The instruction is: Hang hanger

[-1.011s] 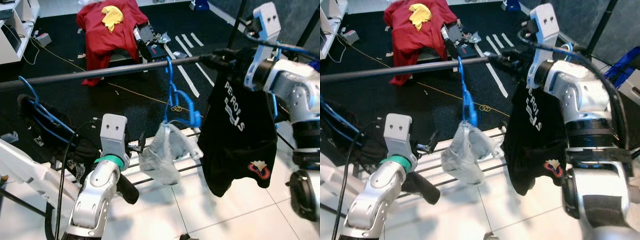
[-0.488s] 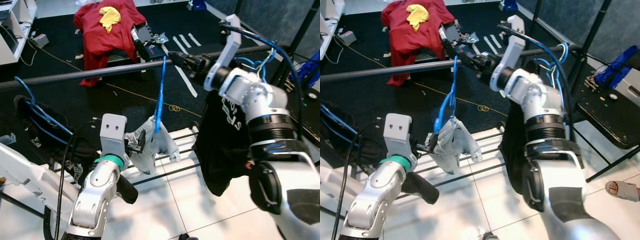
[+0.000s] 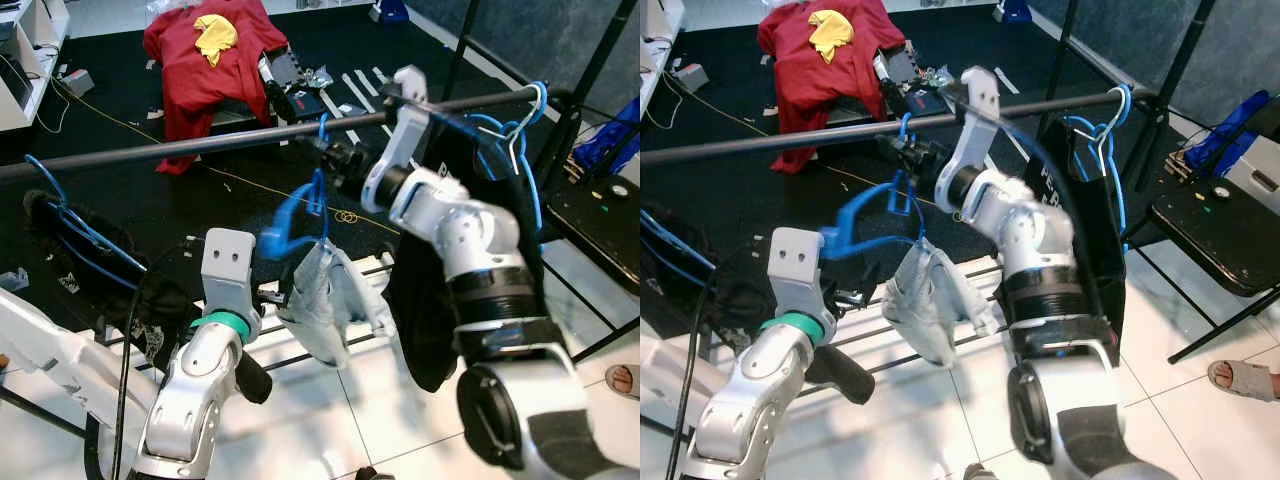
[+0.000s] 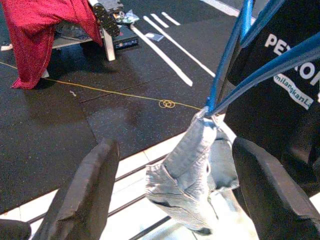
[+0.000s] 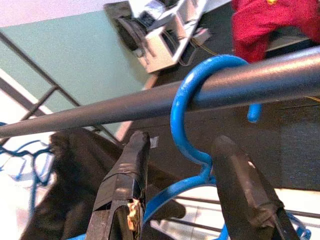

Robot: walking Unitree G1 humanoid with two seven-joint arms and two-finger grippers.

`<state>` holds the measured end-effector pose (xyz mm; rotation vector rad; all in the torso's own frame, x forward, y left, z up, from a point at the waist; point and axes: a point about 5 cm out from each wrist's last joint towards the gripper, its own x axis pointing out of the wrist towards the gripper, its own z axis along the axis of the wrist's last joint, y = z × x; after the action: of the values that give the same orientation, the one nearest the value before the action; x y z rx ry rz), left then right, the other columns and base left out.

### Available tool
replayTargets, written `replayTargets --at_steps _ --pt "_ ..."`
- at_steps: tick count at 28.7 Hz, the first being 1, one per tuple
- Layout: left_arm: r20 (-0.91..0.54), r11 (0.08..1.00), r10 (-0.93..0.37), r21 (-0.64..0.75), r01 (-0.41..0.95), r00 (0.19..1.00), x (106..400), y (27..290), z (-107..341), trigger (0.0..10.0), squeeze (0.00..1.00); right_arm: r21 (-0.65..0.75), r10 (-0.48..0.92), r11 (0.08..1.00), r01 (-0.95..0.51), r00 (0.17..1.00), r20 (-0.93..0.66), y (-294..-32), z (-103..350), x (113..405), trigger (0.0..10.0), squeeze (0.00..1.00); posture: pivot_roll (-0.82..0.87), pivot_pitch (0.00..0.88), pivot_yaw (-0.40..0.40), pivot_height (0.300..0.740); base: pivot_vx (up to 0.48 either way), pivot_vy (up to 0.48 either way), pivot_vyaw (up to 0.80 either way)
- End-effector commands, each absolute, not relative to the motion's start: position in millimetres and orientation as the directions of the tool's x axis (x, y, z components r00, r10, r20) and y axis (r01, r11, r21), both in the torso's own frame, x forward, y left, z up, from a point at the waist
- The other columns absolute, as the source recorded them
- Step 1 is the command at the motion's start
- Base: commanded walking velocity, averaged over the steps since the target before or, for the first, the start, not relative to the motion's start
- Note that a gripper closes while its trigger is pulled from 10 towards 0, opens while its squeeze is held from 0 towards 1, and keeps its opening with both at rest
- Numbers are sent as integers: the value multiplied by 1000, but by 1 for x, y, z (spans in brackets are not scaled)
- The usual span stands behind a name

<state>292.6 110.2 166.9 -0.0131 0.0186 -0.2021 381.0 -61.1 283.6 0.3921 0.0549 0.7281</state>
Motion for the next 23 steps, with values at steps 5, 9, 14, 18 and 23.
replayTargets --at_steps 5,9,14,18,23 --pt "-40 976 -219 -13 218 975 292 107 163 10000 0 342 615 727 -595 786 61 -55 276 378 10000 0 -171 121 83 740 0 0 0" --pt "-40 975 -221 -13 220 975 292 107 163 10000 0 344 611 731 -589 790 54 -54 274 378 10000 0 -171 121 83 740 0 0 0" --pt "-41 975 -220 -12 220 975 292 107 163 10000 0 367 606 732 -574 795 35 -54 272 380 10000 0 -163 115 79 740 0 0 0" --pt "-41 976 -217 -12 217 975 291 107 163 10000 0 389 606 728 -565 795 23 -51 272 381 10000 0 -159 114 74 740 0 0 0" --pt "-43 977 -212 -14 212 976 290 108 162 10000 0 455 561 743 -491 827 -23 -47 269 381 10000 0 -160 114 70 740 0 0 0"
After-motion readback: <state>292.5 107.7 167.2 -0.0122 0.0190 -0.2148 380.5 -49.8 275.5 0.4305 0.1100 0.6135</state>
